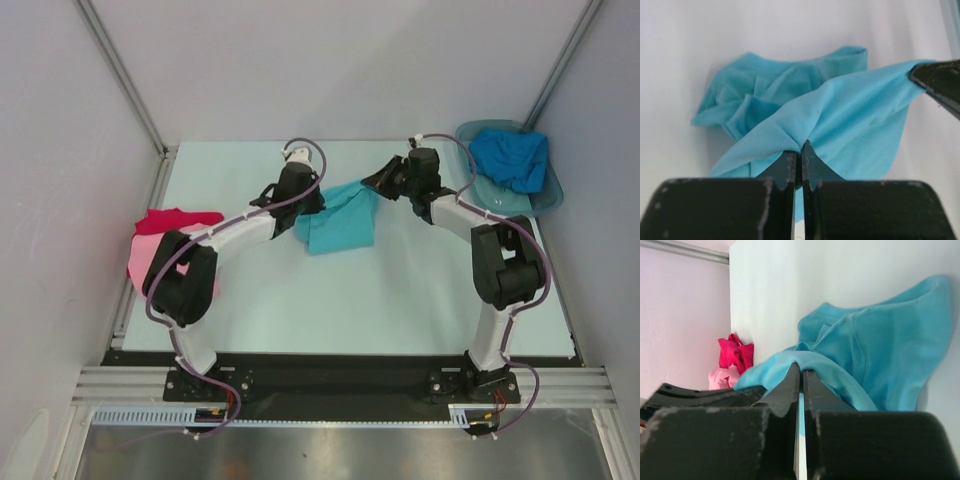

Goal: Fold and stack the t-shirts
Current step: Fold the tshirt

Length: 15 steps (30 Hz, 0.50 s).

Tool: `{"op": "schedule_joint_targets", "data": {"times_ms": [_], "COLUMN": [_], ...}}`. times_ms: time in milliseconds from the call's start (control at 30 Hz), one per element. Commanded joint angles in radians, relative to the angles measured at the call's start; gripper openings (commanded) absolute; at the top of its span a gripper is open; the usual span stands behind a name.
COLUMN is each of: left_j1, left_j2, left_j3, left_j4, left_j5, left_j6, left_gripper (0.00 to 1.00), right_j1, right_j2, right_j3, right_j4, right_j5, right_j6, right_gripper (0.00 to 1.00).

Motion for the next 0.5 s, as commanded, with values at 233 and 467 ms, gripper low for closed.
{"op": "schedule_joint_targets", "data": {"times_ms": [233,467], "left_j1": [0.105,0.108], "left_j2": [0.119,0.157], "left_j3": [0.22,0.257], "left_j4": [-0.086,-0.096], "left_j5": [0.047,0.027], "left_j6": [0.093,0.101], "left_gripper": [0.18,0.85], "right_j1": [-0.05,-0.049], "right_j2": [0.141,0.169], "right_j3": [0.094,0.097], "right_j4": [0.045,0.107], "right_j5": [-0.026,-0.035], "right_j6": [-0.008,-0.007], "right_gripper": [0.0,0.23]}}
